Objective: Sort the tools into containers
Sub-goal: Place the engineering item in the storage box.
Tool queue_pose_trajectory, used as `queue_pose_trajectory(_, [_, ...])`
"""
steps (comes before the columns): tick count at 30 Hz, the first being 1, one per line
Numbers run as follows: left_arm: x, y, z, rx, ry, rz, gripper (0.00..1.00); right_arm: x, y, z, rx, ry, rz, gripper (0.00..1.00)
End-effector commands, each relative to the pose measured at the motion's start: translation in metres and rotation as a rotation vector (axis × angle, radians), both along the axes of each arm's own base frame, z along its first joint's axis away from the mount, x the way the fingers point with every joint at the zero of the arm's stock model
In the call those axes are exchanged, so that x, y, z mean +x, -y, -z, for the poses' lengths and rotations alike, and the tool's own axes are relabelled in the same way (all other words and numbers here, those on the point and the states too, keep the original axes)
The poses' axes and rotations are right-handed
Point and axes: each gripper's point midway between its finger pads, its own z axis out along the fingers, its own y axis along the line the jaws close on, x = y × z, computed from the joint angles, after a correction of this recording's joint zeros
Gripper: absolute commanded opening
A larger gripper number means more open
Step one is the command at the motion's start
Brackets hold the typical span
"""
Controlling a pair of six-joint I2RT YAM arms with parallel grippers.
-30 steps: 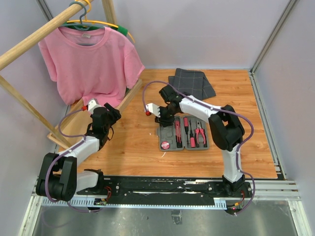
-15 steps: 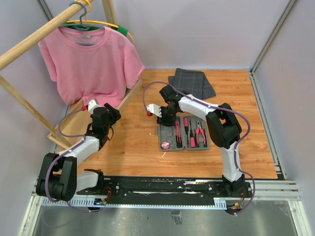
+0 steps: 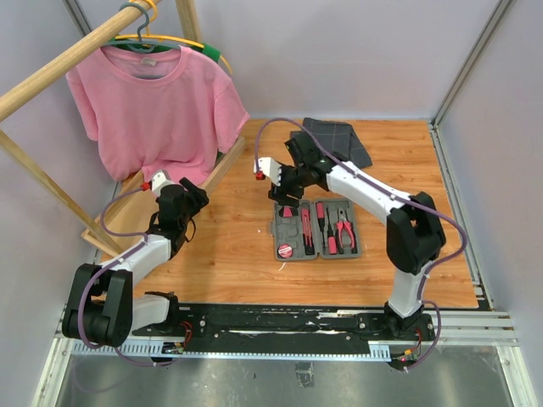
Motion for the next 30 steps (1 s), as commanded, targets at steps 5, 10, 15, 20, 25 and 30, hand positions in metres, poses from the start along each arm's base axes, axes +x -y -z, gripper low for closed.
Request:
queue_pose_trajectory(5, [0.009, 0.005, -0.018, -0.016, 0.046, 0.030, 0.67, 0.001, 0.007, -0.051, 0.305, -0.033, 0.445, 0.65])
queue_pose_trajectory(10, [0.010, 0.020, -0.021, -0.037, 0.047, 0.113, 0.67, -0.014, 0.031, -0.059, 0.393, -0.095, 0.694, 0.68])
queue_pose_trajectory(15, [0.009, 0.036, -0.019, -0.058, 0.036, 0.185, 0.66, -0.025, 0.071, -0.055, 0.376, -0.061, 0.791, 0.68])
queue_pose_trajectory(20, [0.005, 0.053, -0.037, -0.041, 0.069, 0.243, 0.66, -0.041, 0.103, -0.044, 0.444, -0.235, 1.050, 0.74])
queue_pose_trajectory(25, [-0.008, 0.080, -0.050, -0.011, 0.050, 0.319, 0.66, -0.049, 0.144, -0.029, 0.441, -0.250, 1.189, 0.75])
queue_pose_trajectory(30, [-0.024, 0.118, -0.057, 0.002, 0.043, 0.447, 0.66, -0.053, 0.189, -0.007, 0.415, -0.266, 1.364, 0.75])
